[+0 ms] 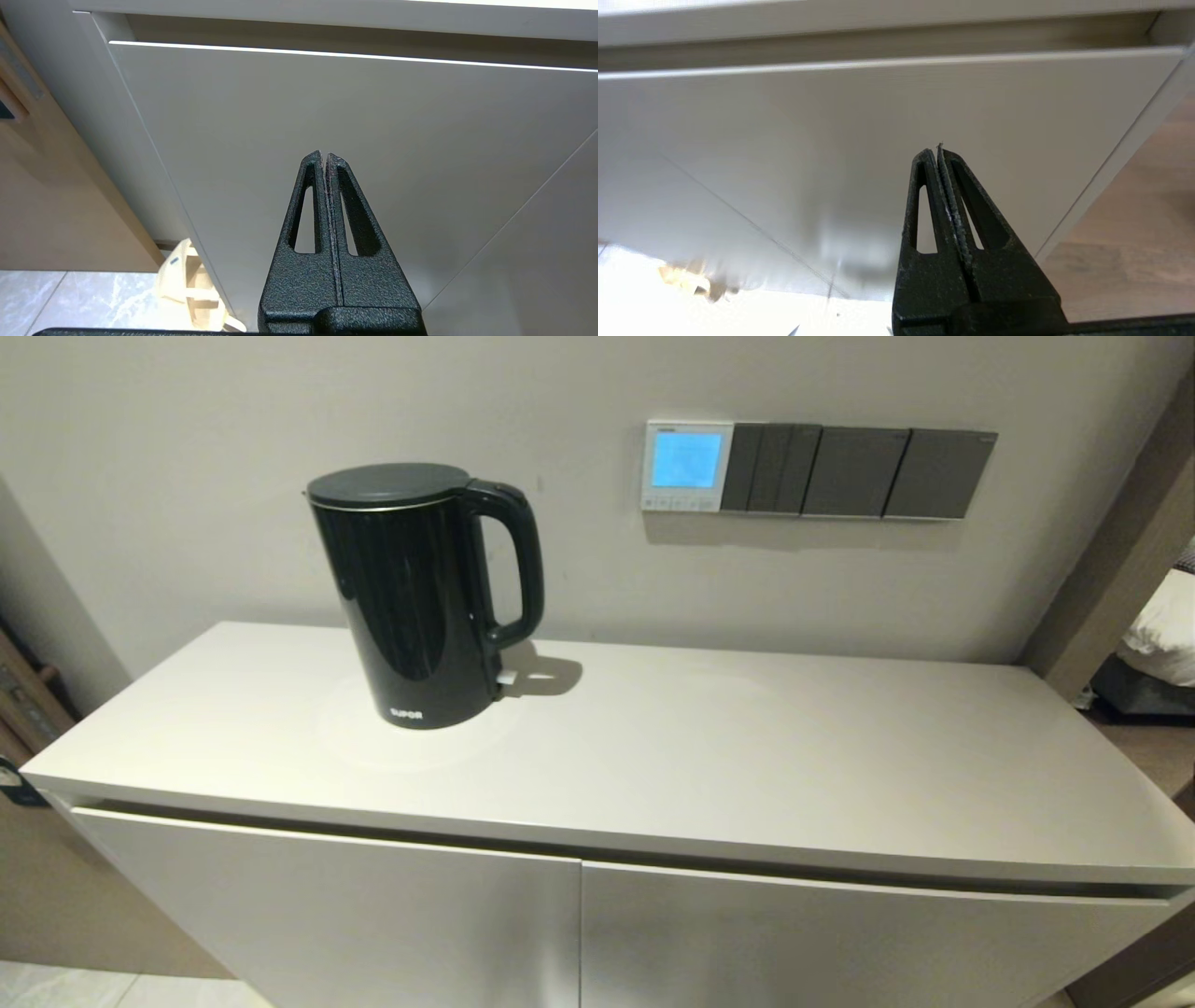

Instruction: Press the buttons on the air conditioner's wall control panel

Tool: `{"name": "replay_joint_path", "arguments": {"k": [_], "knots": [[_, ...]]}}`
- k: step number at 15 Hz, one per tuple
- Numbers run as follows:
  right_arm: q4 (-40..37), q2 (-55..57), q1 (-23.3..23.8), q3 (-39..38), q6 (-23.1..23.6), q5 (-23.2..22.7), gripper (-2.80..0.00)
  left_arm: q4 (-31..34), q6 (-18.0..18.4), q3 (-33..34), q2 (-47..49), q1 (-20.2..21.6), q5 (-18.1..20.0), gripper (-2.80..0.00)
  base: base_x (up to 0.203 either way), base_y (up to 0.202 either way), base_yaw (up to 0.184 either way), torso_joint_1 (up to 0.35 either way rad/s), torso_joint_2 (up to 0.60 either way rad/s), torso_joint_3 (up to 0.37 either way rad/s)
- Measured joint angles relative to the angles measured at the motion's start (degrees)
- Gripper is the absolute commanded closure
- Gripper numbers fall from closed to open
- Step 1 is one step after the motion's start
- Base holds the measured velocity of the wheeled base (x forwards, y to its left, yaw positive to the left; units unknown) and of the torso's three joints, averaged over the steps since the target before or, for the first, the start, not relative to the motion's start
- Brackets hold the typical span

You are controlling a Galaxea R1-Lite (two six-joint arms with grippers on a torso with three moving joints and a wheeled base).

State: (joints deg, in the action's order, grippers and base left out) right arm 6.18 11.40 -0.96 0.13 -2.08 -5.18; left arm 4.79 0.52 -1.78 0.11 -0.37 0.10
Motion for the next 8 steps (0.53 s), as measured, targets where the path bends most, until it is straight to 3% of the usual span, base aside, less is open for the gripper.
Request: {"name": "replay_joint_path", "arguments": {"k": [8], "knots": [[-4.8,-10.6,0.3,0.0,-1.1,5.2,0.0,0.0,0.0,0.0,0.0,0.0,0.0,0.0,0.0,0.0,0.0,0.0,0.0,0.0]]}}
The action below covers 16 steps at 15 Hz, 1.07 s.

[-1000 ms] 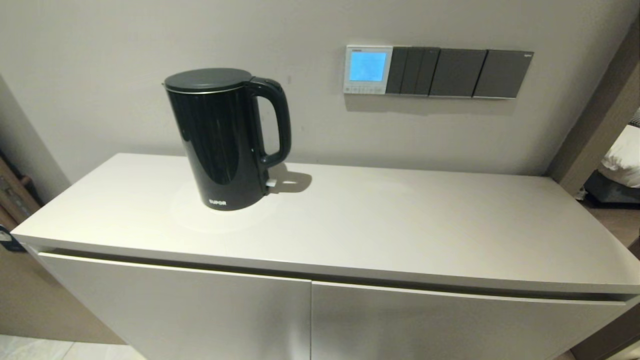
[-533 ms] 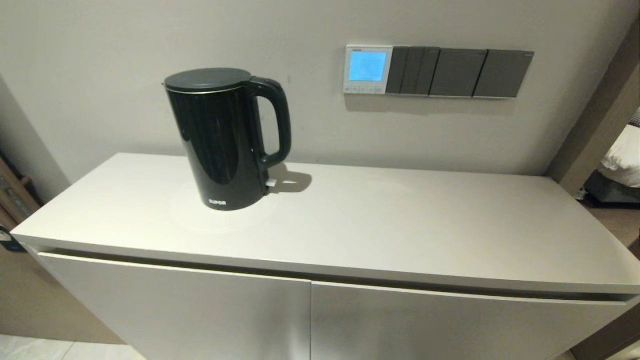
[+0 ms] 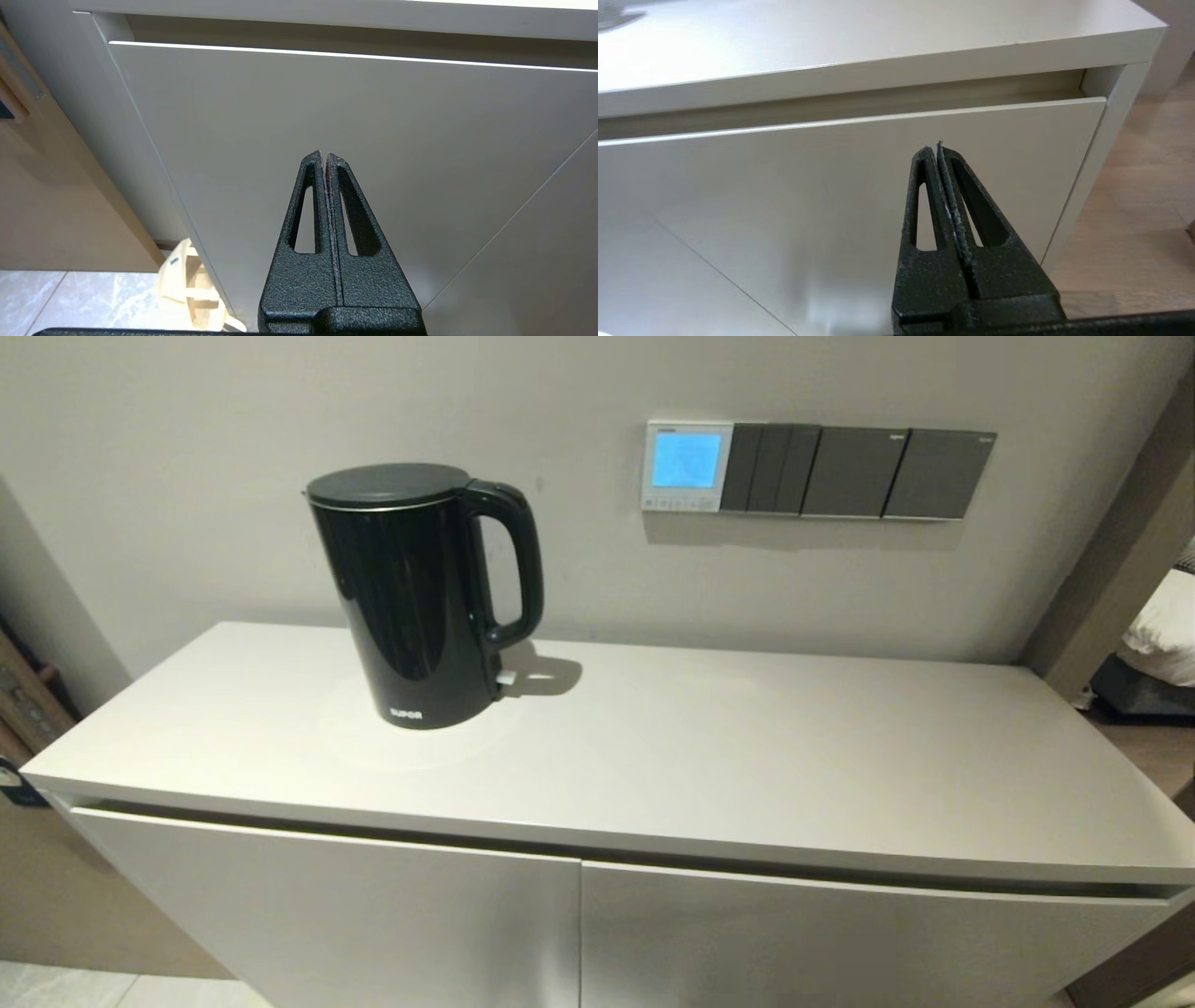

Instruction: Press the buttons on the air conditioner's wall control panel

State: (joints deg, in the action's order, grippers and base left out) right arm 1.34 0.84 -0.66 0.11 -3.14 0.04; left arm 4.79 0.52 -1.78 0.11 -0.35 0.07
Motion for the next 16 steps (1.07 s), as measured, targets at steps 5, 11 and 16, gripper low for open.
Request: {"name": "replay_joint_path", "arguments": {"k": [5,11,16], "knots": [[-0.9,-0.6,0.1,-0.1,3.2,0.0,0.0,0.0,0.0,0.0,0.0,0.0,0.1,0.0,0.0,0.0,0.0,0.0,0.0,0.0],[-1.6,-0.7,-0.1,-0.1,8.8,-1.6,0.0,0.0,0.0,0.0,0.0,0.0,0.0,0.0,0.0,0.0,0.0,0.0,0.0,0.0],[-1.4,-0.6,-0.2,-0.1,3.4,0.0,0.0,0.0,0.0,0.0,0.0,0.0,0.0,0.0,0.0,0.0,0.0,0.0,0.0,0.0]]}}
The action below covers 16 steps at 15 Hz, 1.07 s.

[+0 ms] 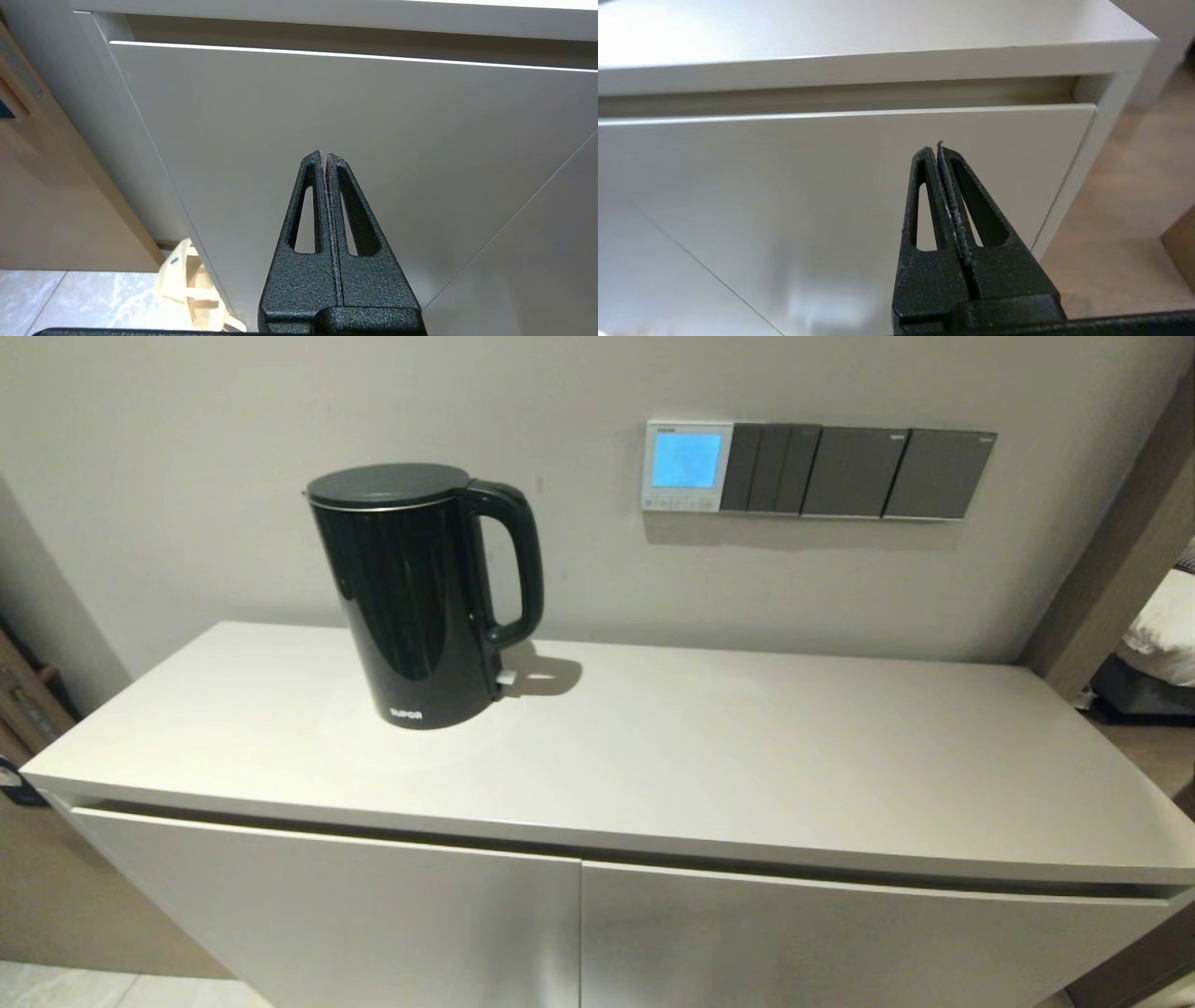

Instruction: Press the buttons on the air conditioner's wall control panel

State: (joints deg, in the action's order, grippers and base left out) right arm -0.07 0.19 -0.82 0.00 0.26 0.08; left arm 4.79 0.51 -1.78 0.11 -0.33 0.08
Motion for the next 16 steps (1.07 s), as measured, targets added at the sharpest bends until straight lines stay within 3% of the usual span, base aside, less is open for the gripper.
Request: {"name": "replay_joint_path", "arguments": {"k": [16], "knots": [[0.1,0.0,0.0,0.0,-0.2,0.1,0.0,0.0,0.0,0.0,0.0,0.0,0.0,0.0,0.0,0.0,0.0,0.0,0.0,0.0]]}}
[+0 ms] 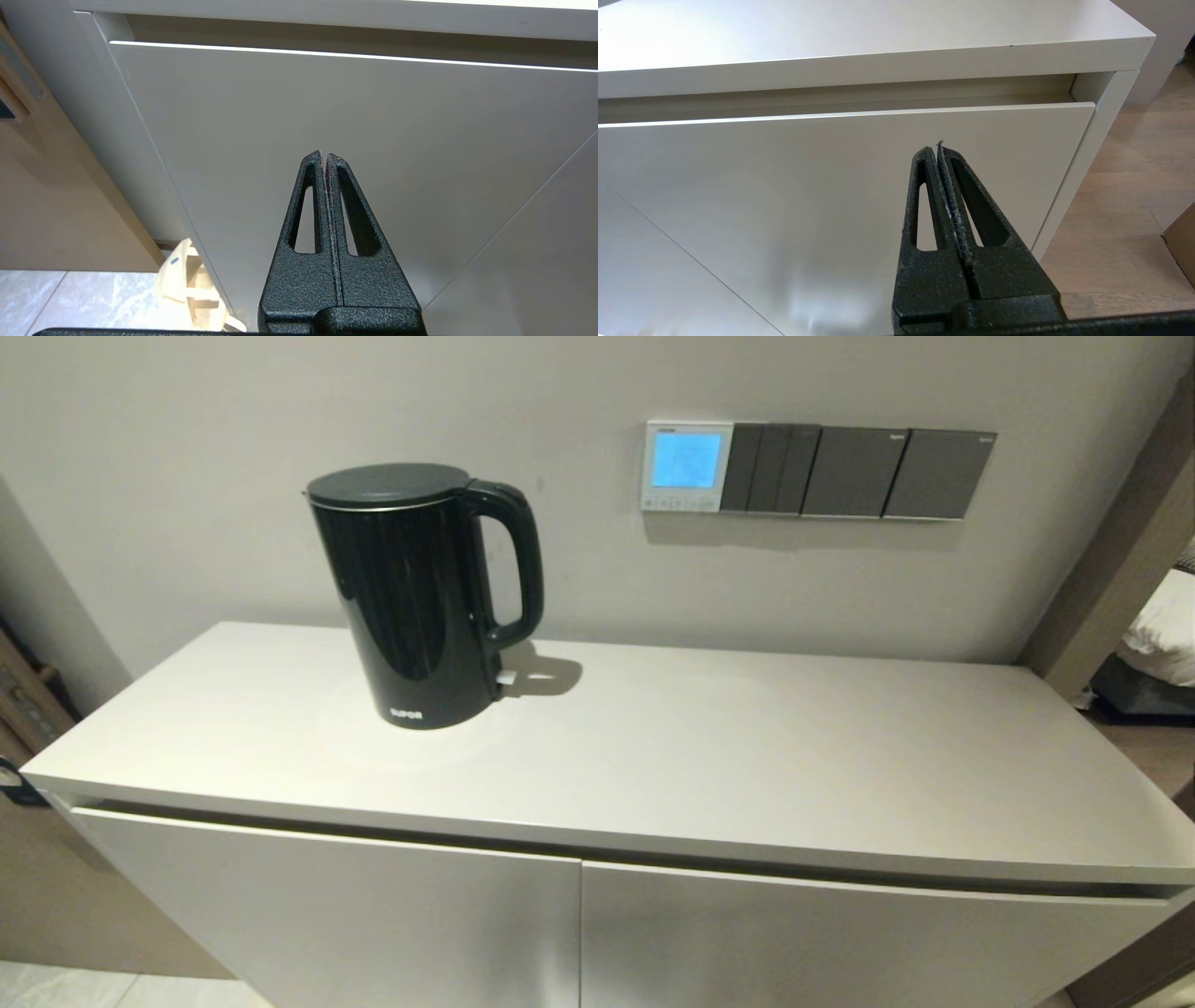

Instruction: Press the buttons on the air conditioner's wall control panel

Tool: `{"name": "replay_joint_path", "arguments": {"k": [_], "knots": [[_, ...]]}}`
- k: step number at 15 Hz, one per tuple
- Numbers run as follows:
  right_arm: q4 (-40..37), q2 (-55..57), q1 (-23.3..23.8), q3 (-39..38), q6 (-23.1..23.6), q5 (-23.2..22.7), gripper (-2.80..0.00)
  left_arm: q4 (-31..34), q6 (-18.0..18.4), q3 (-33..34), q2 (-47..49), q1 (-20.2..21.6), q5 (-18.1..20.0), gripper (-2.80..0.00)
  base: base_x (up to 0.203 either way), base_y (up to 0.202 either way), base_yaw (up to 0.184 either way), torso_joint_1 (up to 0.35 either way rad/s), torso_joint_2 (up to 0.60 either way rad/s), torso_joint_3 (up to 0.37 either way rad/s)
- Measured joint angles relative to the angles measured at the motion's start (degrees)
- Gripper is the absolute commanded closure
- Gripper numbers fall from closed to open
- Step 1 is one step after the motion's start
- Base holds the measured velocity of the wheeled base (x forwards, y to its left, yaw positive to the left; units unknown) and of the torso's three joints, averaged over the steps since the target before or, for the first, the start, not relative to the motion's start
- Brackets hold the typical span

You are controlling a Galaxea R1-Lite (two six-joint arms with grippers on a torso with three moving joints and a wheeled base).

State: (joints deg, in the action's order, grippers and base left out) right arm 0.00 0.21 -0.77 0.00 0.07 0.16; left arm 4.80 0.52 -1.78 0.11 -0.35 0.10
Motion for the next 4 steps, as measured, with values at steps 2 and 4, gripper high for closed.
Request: {"name": "replay_joint_path", "arguments": {"k": [2,4], "knots": [[0.0,0.0,0.0,0.0,0.0,0.1,0.0,0.0,0.0,0.0,0.0,0.0,0.0,0.0,0.0,0.0,0.0,0.0,0.0,0.0],[0.0,0.0,0.0,0.0,0.0,0.1,0.0,0.0,0.0,0.0,0.0,0.0,0.0,0.0,0.0,0.0,0.0,0.0,0.0,0.0]]}}
